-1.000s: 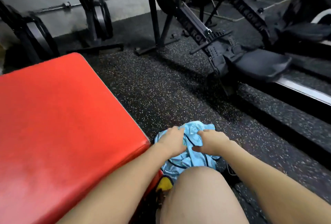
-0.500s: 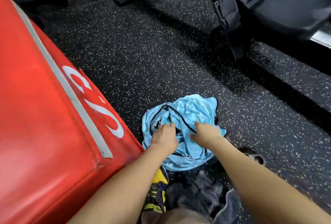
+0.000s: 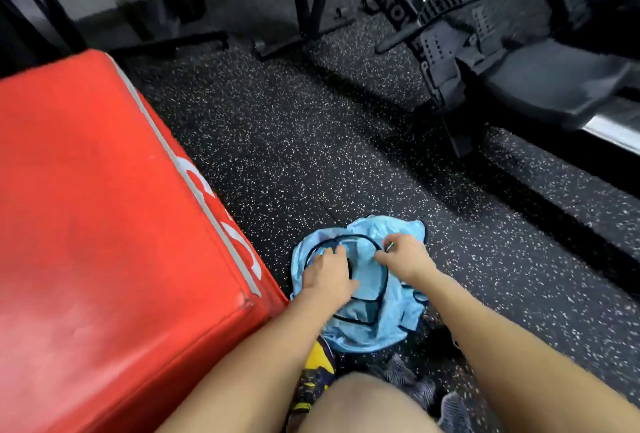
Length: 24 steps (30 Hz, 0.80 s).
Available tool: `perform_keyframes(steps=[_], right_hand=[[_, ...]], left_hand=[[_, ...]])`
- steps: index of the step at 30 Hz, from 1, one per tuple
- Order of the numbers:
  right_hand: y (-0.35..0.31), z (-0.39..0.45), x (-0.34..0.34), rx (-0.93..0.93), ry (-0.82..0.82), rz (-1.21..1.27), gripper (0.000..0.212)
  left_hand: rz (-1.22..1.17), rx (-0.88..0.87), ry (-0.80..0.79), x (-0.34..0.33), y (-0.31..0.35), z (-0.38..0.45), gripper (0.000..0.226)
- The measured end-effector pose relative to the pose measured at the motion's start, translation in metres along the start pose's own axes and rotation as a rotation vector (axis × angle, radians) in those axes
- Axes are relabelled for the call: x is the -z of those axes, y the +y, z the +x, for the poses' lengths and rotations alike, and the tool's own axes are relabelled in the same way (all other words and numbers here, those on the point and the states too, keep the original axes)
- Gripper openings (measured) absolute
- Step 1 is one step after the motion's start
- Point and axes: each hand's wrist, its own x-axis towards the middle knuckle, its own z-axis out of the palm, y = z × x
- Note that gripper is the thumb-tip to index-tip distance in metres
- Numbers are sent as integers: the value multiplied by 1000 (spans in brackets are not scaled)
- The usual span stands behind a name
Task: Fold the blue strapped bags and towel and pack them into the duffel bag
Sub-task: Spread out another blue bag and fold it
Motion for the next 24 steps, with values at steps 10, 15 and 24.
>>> perform_keyframes(steps=[10, 15, 24], right_hand=[[-193, -104, 142, 350, 161, 382, 12], [-306, -186, 192, 575, 190, 422, 7], [-524, -339, 233, 953, 209, 513, 19]], left_hand=[[-339, -36, 449, 175, 22, -100, 40], [-328, -94, 687, 286, 9, -171, 23], [-298, -102, 1161, 488, -68, -335, 26]])
